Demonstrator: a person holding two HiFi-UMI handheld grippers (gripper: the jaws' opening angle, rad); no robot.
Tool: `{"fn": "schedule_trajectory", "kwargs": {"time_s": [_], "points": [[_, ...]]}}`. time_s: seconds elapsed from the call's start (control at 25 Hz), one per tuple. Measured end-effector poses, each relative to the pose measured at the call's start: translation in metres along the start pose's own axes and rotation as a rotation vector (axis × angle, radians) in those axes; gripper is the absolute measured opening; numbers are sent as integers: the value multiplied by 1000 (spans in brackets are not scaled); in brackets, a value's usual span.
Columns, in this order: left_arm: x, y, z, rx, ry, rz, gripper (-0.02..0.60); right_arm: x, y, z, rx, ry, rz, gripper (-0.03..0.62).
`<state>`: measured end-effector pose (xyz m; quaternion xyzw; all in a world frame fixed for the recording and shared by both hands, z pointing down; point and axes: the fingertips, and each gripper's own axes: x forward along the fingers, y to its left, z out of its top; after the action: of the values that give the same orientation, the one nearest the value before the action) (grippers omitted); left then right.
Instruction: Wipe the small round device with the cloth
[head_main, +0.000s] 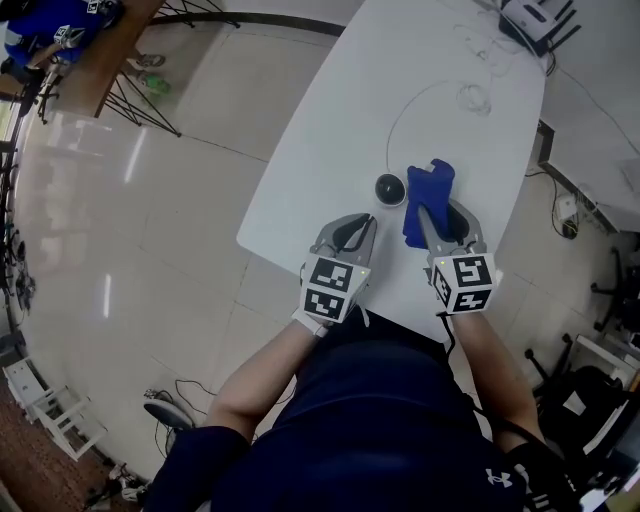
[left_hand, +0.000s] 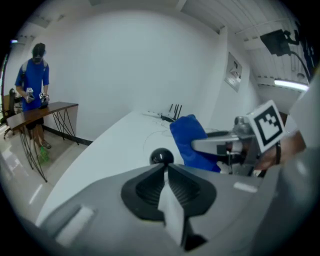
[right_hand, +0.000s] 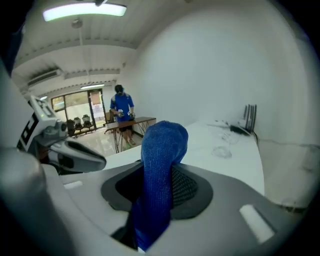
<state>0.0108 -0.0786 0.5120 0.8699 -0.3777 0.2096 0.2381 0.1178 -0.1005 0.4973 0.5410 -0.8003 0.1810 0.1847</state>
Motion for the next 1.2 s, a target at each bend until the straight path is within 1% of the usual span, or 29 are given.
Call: {"fn": "schedule_trajectory", "kwargs": {"time_s": [0.04, 0.12, 0.16, 0.2, 0.28, 0.32, 0.36, 0.4, 0.52, 0.68, 0.76, 0.84, 0.92, 1.04, 1.12, 1.2], "points": [[2, 7, 8, -19, -23, -6, 21, 4, 13, 7, -70, -6, 10, 141], [1, 18, 22, -126, -65, -38, 43, 12, 42, 16, -207, 0, 37, 141], [-2, 24, 26, -182, -81, -47, 53, 16, 54, 18, -275, 10, 47, 141], [-5, 32, 28, -219, -93, -45, 57, 20, 63, 18, -338, 25, 51, 141], [-8, 45, 27, -241, -97, -23, 60, 27, 71, 15, -423, 54, 48, 141], [-9, 49, 24, -242, -93, -18, 60, 29, 72, 14, -431, 63, 46, 141], [-9, 51, 22, -239, -87, -20, 61, 29, 71, 13, -408, 66, 47, 141], [-8, 50, 21, -232, -82, -29, 63, 29, 68, 13, -354, 61, 51, 141], [0, 40, 21, -172, -65, -77, 71, 24, 45, 9, -120, 31, 54, 141], [21, 16, 21, -81, -21, -150, 89, 24, 5, -2, 162, 53, 62, 142], [29, 7, 18, -71, 3, -181, 110, 27, -9, -14, 289, 78, 84, 143], [36, 2, 15, -82, 21, -194, 118, 33, -18, -28, 392, 108, 106, 141], [39, 2, 14, -90, 27, -194, 124, 40, -23, -45, 457, 154, 125, 141], [33, 3, 12, -86, 33, -191, 124, 46, -17, -66, 509, 233, 159, 141], [33, 4, 12, -78, 36, -187, 124, 52, -17, -81, 518, 293, 170, 143], [40, 7, 10, -69, 37, -178, 125, 61, -22, -96, 504, 351, 171, 143]]}}
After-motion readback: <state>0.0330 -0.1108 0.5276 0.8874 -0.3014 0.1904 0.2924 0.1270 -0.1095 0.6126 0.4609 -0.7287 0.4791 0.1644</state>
